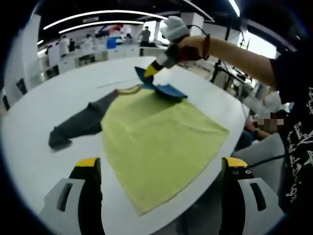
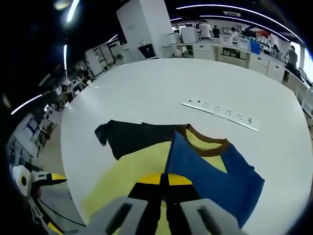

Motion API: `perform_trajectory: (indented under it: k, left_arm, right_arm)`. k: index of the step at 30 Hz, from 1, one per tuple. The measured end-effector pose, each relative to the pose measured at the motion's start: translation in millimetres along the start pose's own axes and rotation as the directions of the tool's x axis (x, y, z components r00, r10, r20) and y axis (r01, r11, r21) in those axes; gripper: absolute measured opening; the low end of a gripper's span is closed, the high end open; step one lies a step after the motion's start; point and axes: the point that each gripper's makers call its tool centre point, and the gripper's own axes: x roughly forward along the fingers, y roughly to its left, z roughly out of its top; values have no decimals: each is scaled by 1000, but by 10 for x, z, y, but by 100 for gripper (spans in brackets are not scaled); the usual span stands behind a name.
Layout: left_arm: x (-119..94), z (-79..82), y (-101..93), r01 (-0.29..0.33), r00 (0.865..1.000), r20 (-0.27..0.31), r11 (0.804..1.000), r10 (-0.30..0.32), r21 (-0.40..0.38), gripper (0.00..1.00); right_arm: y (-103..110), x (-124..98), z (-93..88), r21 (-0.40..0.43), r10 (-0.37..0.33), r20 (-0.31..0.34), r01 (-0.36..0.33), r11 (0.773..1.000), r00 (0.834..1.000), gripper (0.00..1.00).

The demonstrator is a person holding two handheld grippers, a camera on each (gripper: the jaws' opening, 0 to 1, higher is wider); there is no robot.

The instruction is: Fold the garment on the visible template until the final outline fits inside the template.

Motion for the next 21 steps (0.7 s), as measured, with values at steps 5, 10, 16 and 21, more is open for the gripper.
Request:
perform_trajectory:
  k: [5, 10, 16, 21]
  left_arm:
    - [0, -16, 3, -1, 1000, -5, 1000, 1, -3, 99]
    - [3, -24, 18, -3, 1000, -7, 1000, 3, -3, 99]
    - [17, -25, 22, -2, 1000, -7, 1000, 2, -7, 99]
    - [21, -34, 27, -3, 1000, -9, 1000, 3, -10, 99]
  right_arm:
    - [96, 40, 10, -6, 12, 3, -12, 1000, 1000, 0]
    - [161, 75, 34, -18, 20, 3, -20, 1000, 1000, 0]
    - [204, 114, 64, -38, 23, 2, -23, 999, 1000, 0]
    - [270, 148, 105, -60, 36, 11, -35, 998, 999, 0]
